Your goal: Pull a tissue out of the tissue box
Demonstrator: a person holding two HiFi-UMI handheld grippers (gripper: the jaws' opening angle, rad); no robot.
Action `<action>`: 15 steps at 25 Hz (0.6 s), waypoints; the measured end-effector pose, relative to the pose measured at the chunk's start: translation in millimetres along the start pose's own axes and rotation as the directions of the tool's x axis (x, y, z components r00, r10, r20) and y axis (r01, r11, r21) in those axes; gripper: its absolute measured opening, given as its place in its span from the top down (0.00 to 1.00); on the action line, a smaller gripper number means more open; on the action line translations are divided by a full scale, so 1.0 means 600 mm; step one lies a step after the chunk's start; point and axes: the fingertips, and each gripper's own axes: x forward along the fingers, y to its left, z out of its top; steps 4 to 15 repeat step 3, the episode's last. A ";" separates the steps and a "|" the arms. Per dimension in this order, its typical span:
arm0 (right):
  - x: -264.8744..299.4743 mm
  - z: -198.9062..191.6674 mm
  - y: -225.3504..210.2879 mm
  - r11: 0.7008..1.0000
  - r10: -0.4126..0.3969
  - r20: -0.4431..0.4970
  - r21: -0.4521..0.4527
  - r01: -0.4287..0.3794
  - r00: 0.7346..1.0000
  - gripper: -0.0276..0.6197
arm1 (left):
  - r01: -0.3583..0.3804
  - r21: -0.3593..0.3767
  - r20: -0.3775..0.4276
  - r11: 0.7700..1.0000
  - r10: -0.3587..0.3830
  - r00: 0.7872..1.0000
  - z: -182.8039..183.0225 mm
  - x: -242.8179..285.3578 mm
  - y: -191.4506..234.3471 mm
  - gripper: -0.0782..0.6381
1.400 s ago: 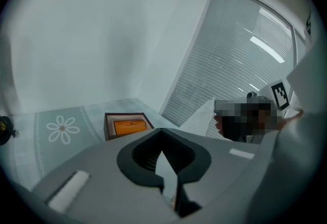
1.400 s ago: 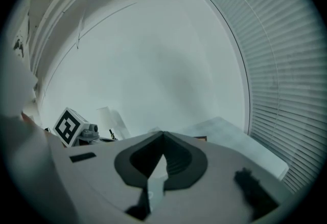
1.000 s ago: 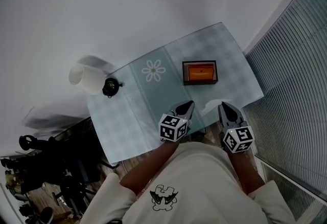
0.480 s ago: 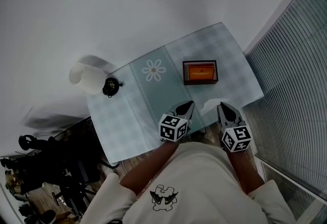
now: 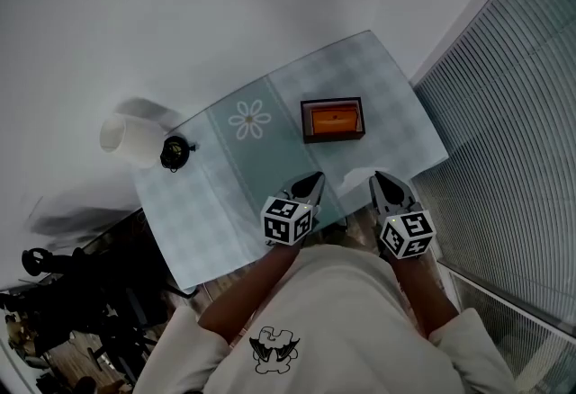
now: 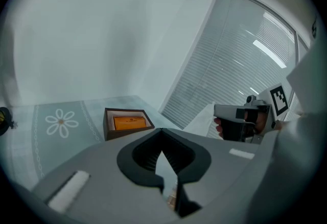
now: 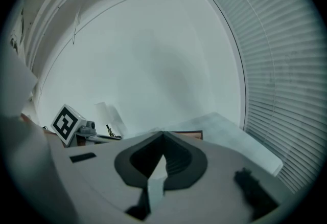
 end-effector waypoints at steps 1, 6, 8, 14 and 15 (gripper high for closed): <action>0.003 0.002 -0.002 1.000 -0.001 0.000 -0.003 0.001 1.000 0.94 | -0.004 -0.001 0.001 1.000 0.004 1.000 0.001 -0.001 0.003 0.88; 0.009 0.006 -0.003 1.000 -0.001 0.000 -0.010 0.001 1.000 0.94 | -0.013 -0.003 0.005 1.000 0.013 1.000 0.004 -0.004 0.009 0.88; 0.009 0.006 -0.003 1.000 -0.001 0.000 -0.010 0.001 1.000 0.94 | -0.013 -0.003 0.005 1.000 0.013 1.000 0.004 -0.004 0.009 0.88; 0.009 0.006 -0.003 1.000 -0.001 0.000 -0.010 0.001 1.000 0.94 | -0.013 -0.003 0.005 1.000 0.013 1.000 0.004 -0.004 0.009 0.88; 0.009 0.006 -0.003 1.000 -0.001 0.000 -0.010 0.001 1.000 0.94 | -0.013 -0.003 0.005 1.000 0.013 1.000 0.004 -0.004 0.009 0.88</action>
